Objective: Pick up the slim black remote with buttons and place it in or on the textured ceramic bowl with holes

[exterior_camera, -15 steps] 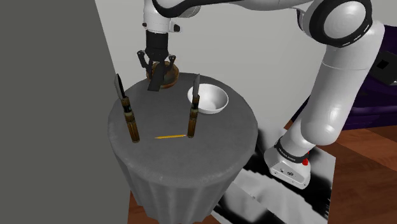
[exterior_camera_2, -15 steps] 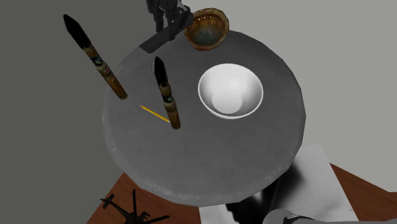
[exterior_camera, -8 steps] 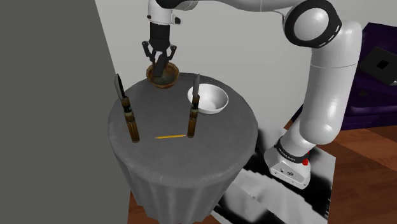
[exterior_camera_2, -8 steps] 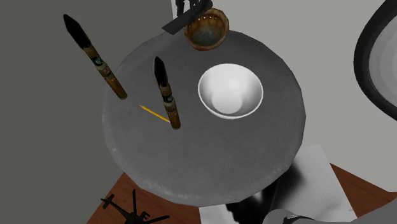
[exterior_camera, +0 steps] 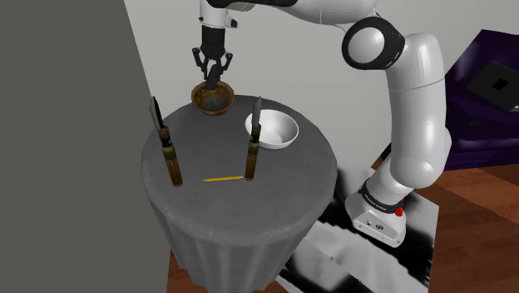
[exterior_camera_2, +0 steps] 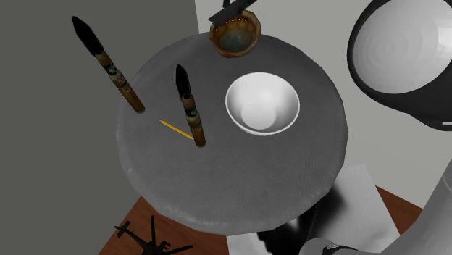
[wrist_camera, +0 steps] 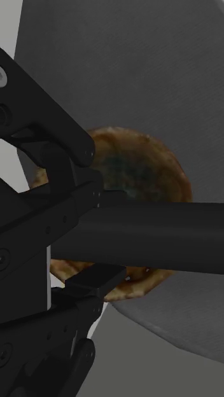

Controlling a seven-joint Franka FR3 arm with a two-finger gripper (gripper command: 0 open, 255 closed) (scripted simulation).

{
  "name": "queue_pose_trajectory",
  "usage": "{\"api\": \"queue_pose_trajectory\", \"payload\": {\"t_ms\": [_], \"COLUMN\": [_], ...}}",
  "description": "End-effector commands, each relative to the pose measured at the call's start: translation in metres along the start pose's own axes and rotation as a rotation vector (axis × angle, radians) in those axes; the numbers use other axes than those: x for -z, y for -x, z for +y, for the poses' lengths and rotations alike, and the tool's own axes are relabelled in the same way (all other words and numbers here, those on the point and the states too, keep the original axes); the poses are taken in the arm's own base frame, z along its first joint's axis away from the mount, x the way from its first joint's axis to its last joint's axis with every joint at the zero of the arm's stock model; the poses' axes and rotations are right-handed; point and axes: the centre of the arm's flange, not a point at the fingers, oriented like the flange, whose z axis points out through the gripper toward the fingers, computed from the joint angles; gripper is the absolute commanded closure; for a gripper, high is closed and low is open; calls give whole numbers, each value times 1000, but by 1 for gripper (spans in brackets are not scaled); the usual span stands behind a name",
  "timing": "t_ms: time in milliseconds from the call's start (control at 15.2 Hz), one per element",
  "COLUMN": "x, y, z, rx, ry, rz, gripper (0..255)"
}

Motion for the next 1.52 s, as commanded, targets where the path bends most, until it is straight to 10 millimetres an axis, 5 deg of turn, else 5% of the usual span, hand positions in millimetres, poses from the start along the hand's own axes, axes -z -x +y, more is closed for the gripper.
{"api": "queue_pose_trajectory", "payload": {"t_ms": [0, 528, 1056, 1122, 1452], "x": [-8, -48, -48, -48, -48], "y": [-5, -15, -15, -15, -15], "z": [0, 1, 1, 1, 1], "rx": [1, 1, 1, 1, 1], "ry": [0, 0, 0, 0, 0], "rz": [0, 0, 0, 0, 0], "gripper": [255, 255, 255, 0, 0]}}
